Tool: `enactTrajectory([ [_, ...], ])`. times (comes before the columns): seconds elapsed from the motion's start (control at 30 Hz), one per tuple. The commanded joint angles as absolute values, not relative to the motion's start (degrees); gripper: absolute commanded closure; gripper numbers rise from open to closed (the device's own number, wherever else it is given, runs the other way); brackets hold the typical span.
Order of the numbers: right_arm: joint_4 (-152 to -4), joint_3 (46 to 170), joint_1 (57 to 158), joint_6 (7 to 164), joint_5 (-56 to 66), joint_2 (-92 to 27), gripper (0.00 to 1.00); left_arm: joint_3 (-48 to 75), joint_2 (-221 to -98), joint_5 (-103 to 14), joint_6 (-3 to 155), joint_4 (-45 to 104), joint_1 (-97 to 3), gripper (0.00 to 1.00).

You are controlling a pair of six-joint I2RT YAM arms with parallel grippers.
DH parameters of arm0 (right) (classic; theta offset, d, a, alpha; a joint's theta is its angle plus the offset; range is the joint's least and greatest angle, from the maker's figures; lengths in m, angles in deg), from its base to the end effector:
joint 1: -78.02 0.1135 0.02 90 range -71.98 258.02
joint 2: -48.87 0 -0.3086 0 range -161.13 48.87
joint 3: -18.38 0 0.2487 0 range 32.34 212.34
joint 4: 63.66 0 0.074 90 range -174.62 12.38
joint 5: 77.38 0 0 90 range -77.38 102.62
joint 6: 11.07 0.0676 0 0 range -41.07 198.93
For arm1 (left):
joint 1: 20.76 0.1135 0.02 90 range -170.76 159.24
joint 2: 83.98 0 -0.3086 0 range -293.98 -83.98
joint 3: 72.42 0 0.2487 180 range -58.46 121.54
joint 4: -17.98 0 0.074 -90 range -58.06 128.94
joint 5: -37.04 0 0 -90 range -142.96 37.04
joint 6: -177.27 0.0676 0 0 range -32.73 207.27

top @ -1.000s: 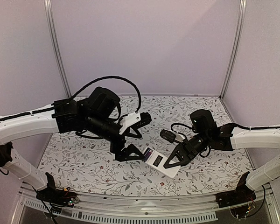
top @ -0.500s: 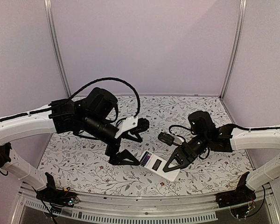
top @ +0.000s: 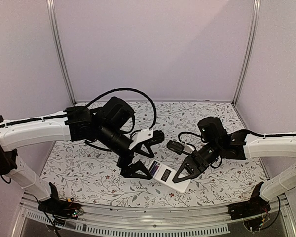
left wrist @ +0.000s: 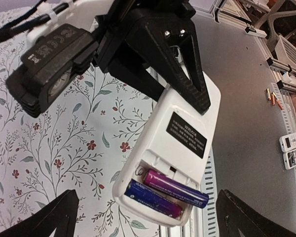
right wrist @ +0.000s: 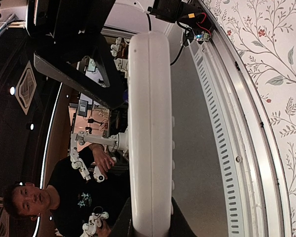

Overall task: Load the batteries into the remote control
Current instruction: Load the battery into the battery compartment.

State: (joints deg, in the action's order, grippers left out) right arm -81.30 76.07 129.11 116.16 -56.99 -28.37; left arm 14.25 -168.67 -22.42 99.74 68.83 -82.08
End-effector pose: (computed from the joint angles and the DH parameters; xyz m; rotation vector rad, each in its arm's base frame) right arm 0.1165 0.2452 0.2723 1.0106 -2.0746 -1.8424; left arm 0.1268 -0.3033 0.3298 1.7165 1.8574 -1.0157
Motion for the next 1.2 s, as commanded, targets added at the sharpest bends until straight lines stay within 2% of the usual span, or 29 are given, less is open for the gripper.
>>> enactTrajectory([
  [0.0,-82.5,77.96,129.65,114.45,-57.98,-28.22,1.0,15.37,-169.2,-21.48,98.44,69.08,-81.84,0.02],
  [0.37,-83.11,77.98,129.67,113.91,-57.96,-27.91,1.0,16.07,-170.68,-21.33,97.3,69.05,-81.84,0.1],
  [0.63,-83.38,77.96,129.69,113.65,-57.93,-27.86,1.0,15.98,-170.97,-21.1,97.37,69.25,-81.84,0.11],
  [1.17,-83.56,77.96,129.81,113.29,-58.01,-27.19,1.0,16.94,-173.44,-20.32,96.47,70.06,-81.67,0.37],
])
